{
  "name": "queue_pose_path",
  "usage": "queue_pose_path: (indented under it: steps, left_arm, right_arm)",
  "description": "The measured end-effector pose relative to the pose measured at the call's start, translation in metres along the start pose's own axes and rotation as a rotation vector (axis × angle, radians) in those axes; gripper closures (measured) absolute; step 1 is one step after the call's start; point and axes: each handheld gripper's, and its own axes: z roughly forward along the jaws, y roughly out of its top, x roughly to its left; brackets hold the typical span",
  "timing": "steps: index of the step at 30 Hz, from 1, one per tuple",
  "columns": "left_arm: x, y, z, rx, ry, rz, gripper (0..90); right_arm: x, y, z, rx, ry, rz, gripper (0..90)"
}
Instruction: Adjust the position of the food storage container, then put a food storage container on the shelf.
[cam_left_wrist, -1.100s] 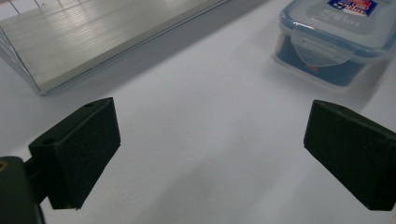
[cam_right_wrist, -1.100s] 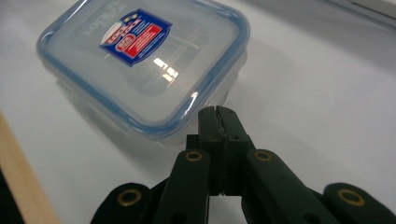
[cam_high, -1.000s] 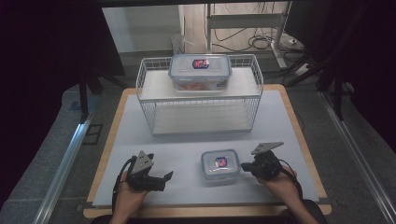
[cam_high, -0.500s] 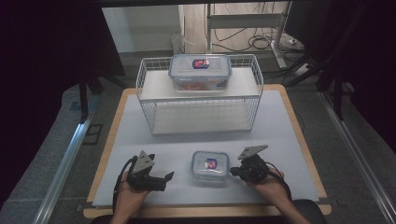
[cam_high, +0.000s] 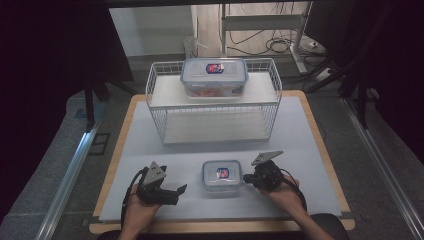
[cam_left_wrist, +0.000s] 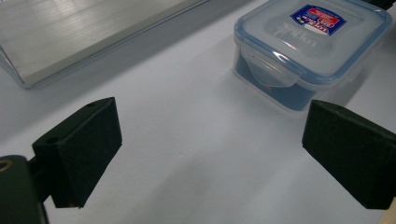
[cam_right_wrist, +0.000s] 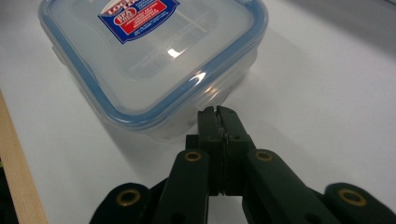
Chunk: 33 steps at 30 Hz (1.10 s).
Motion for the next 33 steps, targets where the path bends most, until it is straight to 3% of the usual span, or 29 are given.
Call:
queue_pose_path:
  steps: [6, 12, 18, 25, 33]
  left_arm:
    - [0.002, 0.000, -0.001, 0.010, 0.004, -0.016, 5.3]
    - [0.001, -0.002, 0.002, 0.036, 0.034, 0.028, 5.6]
    - [0.001, -0.004, 0.007, 0.079, 0.027, 0.035, 5.1]
    - [0.001, -0.005, 0.009, 0.092, 0.023, 0.028, 4.7]
    - [0.001, -0.001, 0.010, 0.120, 0.005, -0.029, 4.2]
  right_arm:
    - [-0.012, -0.007, -0.010, -0.009, -0.027, -0.002, 69.0]
    - [-0.022, -0.015, -0.016, -0.032, -0.056, -0.031, 47.4]
    - [-0.029, -0.020, -0.013, -0.063, -0.063, -0.042, 26.0]
    - [-0.032, -0.021, -0.011, -0.063, -0.065, -0.034, 21.6]
    - [-0.034, -0.020, -0.014, -0.063, -0.069, -0.019, 23.7]
